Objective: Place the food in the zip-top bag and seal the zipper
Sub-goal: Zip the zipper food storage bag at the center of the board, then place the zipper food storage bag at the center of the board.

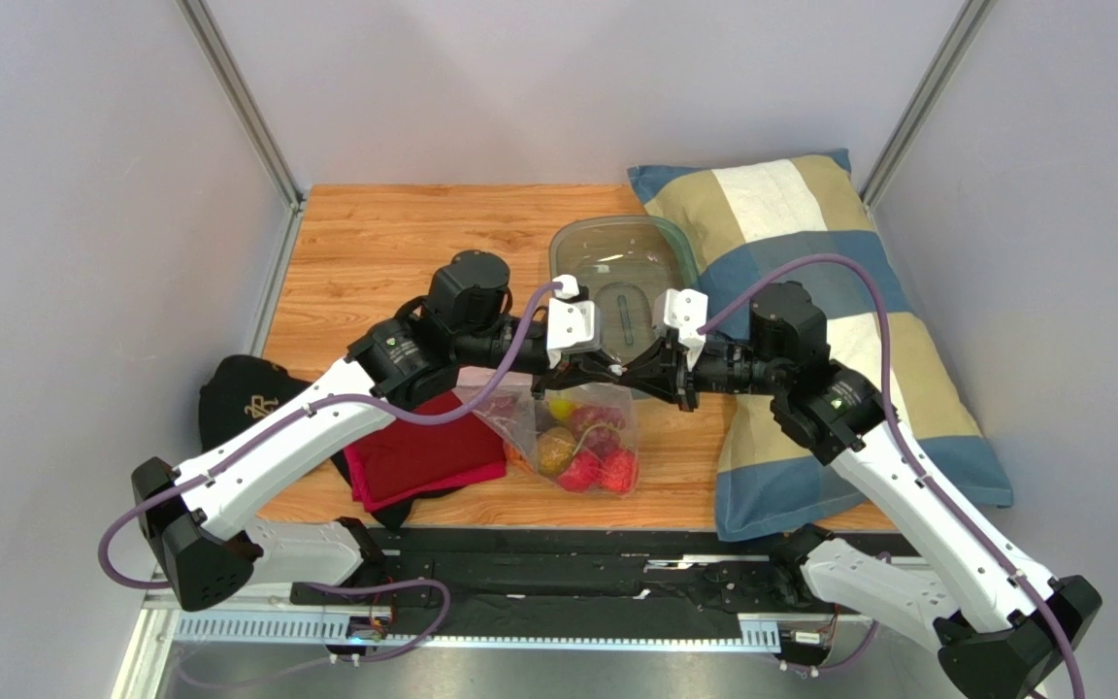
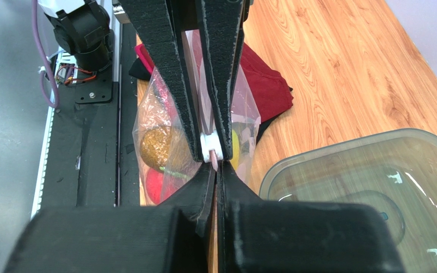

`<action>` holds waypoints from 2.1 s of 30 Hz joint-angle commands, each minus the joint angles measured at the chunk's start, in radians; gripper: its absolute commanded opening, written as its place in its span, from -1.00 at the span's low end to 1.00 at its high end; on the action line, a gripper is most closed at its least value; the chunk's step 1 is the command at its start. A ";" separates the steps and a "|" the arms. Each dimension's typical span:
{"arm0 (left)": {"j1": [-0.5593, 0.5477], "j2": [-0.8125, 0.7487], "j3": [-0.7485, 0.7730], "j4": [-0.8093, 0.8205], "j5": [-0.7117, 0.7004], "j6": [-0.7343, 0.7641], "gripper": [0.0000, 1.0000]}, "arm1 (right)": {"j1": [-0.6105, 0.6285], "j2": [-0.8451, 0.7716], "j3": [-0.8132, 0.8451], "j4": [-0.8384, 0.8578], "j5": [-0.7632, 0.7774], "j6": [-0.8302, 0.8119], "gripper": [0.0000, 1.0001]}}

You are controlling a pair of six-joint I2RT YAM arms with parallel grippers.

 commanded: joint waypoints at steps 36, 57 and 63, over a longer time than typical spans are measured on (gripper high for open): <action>0.276 -0.360 -0.140 -0.407 -0.202 0.247 -0.99 | -0.081 -0.161 -0.057 0.040 0.286 0.062 -1.00; 0.464 -0.425 -0.123 -0.535 -0.254 0.416 -1.00 | -0.098 -0.267 -0.047 -0.053 0.448 0.026 -1.00; 0.464 -0.319 -0.025 -0.562 -0.130 0.349 -1.00 | -0.099 -0.230 -0.002 -0.086 0.466 0.049 -1.00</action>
